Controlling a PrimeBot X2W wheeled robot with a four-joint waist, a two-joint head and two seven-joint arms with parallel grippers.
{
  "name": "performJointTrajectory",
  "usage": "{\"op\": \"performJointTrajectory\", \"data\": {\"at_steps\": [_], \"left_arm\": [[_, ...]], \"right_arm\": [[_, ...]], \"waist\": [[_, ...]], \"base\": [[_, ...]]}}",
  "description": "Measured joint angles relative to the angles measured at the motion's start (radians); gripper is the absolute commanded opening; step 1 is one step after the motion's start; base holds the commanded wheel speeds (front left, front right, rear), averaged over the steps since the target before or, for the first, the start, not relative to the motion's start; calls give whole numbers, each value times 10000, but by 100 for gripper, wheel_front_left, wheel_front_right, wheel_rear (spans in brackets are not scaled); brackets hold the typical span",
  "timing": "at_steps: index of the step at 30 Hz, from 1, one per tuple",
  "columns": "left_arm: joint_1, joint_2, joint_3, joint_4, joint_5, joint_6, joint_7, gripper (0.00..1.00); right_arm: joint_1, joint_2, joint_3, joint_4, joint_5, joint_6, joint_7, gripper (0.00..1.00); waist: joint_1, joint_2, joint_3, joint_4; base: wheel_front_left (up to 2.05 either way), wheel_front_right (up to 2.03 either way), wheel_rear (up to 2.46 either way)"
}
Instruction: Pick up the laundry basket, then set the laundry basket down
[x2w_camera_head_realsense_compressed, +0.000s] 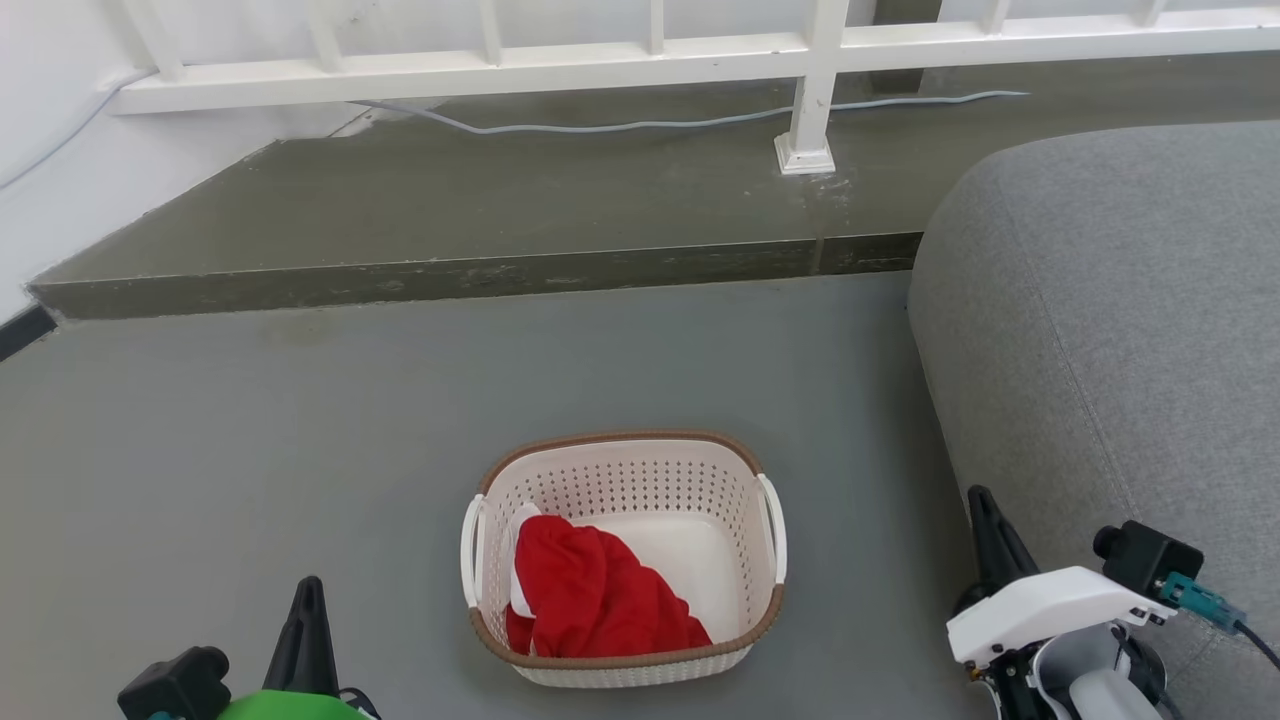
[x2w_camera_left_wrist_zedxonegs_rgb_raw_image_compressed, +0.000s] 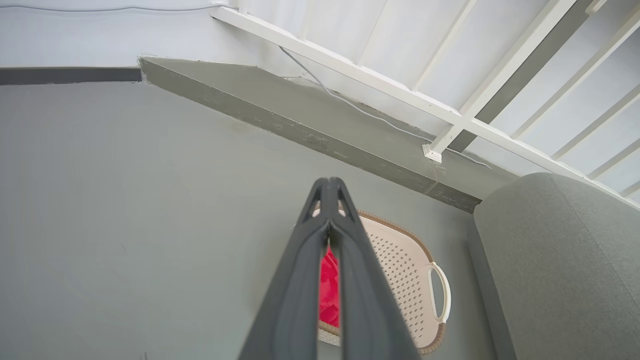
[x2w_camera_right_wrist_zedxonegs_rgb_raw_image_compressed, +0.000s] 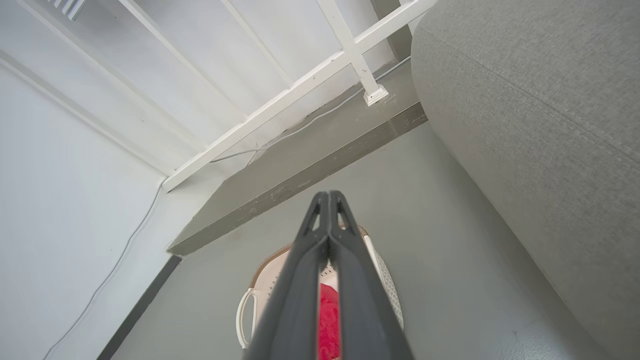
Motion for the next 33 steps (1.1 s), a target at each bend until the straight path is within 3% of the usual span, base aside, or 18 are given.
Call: {"op": "performJointTrajectory", "data": {"at_steps": [33], "left_arm": [[-689,163,541,502,-4393,-665,1035,0]], "right_arm": [[-244,-54,-1189,-44,4000,725,1062,0]], "waist": [[0,0,-54,156]], "base": [[0,0,0]]}}
